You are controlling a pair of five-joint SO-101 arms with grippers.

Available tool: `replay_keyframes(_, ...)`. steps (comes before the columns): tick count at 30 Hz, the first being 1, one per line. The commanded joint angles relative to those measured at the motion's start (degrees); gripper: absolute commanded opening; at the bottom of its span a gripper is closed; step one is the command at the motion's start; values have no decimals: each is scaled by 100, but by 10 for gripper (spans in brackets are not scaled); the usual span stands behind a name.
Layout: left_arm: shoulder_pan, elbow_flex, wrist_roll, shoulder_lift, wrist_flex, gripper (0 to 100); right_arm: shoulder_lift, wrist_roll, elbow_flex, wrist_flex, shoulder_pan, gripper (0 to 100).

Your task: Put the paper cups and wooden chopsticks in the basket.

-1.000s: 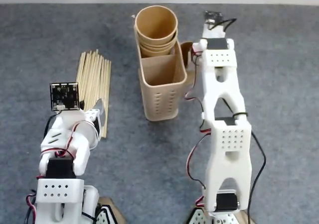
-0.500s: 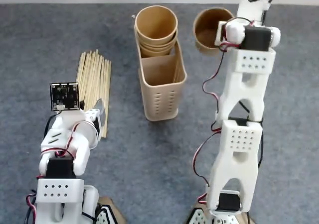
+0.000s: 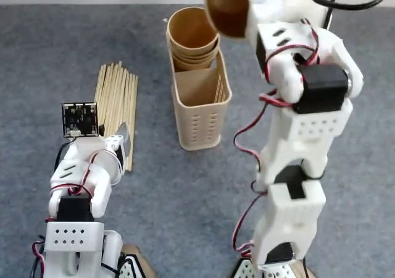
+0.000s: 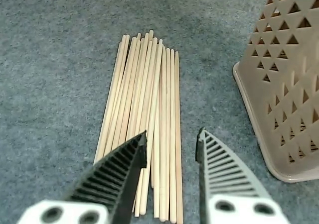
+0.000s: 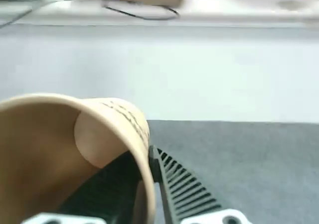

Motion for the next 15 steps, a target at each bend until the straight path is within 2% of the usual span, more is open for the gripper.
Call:
replay_keyframes(1,84,-31,-53,-66,-105,185,-470,70,989,-435,-514,5)
replay_keyframes(5,84,-31,-53,-66,-105,185,-470,70,2281,-927,-734,5)
replay_keyframes(10,84,-31,-53,-66,-105,185,-470,70,3574,-1508,-514,5)
replay_keyframes(15,84,-31,-53,-66,-105,185,-470,70,4040,-1640,-365,5)
